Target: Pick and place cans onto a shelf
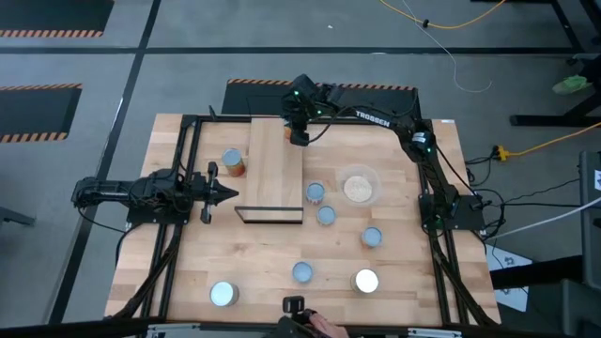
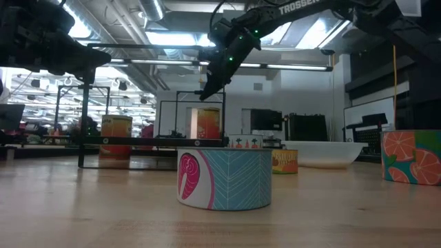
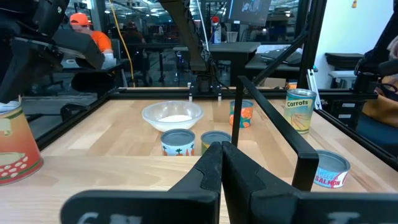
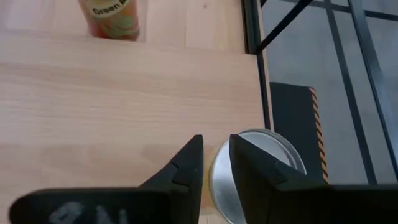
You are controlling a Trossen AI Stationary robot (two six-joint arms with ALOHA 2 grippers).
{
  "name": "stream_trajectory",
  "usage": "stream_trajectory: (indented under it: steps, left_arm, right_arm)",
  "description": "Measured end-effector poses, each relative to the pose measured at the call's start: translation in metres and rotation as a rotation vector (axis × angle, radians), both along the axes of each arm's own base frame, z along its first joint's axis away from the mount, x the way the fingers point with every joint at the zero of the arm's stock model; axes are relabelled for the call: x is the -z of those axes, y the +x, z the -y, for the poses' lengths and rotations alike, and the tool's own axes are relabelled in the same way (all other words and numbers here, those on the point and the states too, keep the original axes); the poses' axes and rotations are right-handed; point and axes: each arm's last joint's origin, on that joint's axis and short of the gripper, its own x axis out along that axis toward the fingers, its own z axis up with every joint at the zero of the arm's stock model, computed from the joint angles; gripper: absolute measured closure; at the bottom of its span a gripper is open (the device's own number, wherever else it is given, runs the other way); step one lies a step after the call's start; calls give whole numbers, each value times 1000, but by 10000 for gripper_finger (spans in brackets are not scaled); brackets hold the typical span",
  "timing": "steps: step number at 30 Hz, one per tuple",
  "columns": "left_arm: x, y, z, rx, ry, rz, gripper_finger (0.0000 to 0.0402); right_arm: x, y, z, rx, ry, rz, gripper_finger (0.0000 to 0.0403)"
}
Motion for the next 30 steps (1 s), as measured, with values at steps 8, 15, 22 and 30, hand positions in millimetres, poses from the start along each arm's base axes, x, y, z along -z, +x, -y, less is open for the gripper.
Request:
stream_trajectory:
  steps: [8,15,22,30]
  left_arm:
    - [0,0,0,0,0,0,401]
    - [0,0,0,0,0,0,401]
    - [0,0,0,0,0,-2,401]
    - [0,0,0,0,0,-2,401]
  right_arm:
    - [-1,4,1,76,49,55,319]
    - [14,8,5,143,102,38,319]
    - [14,7,8,208,34,18,319]
    - [14,7,7,206,35,17,319]
